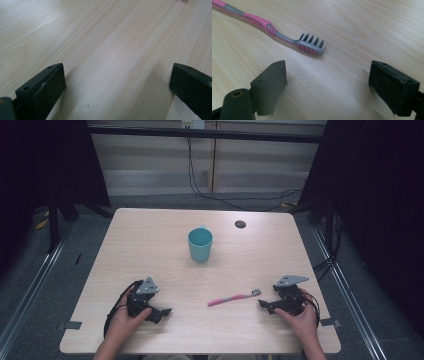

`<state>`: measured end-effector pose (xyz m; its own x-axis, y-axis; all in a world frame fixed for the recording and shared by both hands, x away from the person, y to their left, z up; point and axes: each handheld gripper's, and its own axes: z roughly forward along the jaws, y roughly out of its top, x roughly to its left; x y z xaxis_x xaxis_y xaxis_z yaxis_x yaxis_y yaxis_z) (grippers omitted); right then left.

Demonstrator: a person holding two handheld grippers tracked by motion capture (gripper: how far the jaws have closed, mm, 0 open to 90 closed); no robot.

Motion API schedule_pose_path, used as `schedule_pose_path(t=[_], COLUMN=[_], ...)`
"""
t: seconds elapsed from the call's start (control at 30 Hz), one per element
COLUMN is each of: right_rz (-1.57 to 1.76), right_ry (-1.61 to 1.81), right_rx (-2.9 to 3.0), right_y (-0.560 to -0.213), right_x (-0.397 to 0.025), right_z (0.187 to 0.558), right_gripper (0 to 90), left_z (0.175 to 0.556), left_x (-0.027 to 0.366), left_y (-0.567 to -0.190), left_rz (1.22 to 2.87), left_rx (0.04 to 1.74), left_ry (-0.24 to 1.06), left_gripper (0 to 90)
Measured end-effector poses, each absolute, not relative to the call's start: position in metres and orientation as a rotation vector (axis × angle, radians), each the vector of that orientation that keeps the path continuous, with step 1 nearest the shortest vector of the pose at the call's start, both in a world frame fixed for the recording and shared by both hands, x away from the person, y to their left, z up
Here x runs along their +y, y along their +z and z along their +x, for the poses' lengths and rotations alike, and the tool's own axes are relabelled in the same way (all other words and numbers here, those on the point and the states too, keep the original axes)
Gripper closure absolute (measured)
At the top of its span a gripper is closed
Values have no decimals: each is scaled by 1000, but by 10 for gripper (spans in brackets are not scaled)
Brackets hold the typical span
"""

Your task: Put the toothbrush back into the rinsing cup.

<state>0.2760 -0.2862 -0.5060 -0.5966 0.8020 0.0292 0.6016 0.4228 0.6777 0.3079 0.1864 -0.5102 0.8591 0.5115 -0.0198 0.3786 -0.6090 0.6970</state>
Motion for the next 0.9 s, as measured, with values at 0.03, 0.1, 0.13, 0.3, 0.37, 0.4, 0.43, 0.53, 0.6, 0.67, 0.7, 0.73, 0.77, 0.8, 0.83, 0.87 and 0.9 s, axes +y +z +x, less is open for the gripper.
schedule_pose_path(t=[0.03, 0.1, 0.13, 0.3, 0.37, 0.4, 0.43, 0.53, 0.6, 0.67, 0.7, 0.73, 0.77, 0.8, 0.83, 0.87, 0.9], right_rz=[1208, 1206, 1205, 1176, 1155, 1144, 1133, 1111, 1106, 1088, 1080, 1078, 1078, 1055, 1056, 1055, 1054], right_ry=[946, 955, 949, 927, 904, 887, 874, 824, 816, 804, 802, 799, 799, 788, 787, 786, 781], right_rx=[2385, 2389, 2395, 2434, 2454, 2467, 2483, 2524, 2533, 2557, 2565, 2569, 2569, 2579, 2588, 2601, 2615], right_y=[-506, -506, -504, -498, -496, -495, -493, -488, -486, -479, -478, -476, -476, -472, -471, -470, -468], right_x=[-286, -286, -286, -285, -284, -283, -283, -281, -281, -279, -278, -277, -277, -276, -275, -274, -273], right_z=[276, 277, 277, 279, 280, 280, 281, 283, 283, 286, 287, 287, 287, 289, 290, 291, 292], right_gripper=[144, 144, 144, 144, 148, 151, 154, 175, 181, 188, 189, 191, 191, 199, 210, 217, 218], left_z=[308, 308, 308, 308, 308, 308, 308, 308, 308, 308, 308, 308, 308, 308, 308, 308, 308], left_x=[186, 186, 186, 186, 186, 186, 186, 186, 186, 186, 186, 186, 186, 186, 186, 186, 186], left_y=[-510, -510, -510, -510, -510, -510, -510, -510, -510, -510, -510, -510, -510, -510, -510, -510, -510], left_rz=[2295, 2294, 2295, 2294, 2295, 2294, 2294, 2295, 2295, 2296, 2294, 2296, 2296, 2295, 2294, 2294, 2294], left_rx=[641, 641, 642, 642, 643, 641, 641, 641, 642, 642, 641, 642, 642, 642, 641, 641, 641], left_ry=[233, 233, 233, 233, 233, 233, 234, 232, 232, 231, 229, 231, 231, 232, 229, 230, 229], left_gripper=[3, 3, 3, 3, 3, 3, 3, 3, 3, 3, 3, 3, 3, 3, 3, 3, 3])
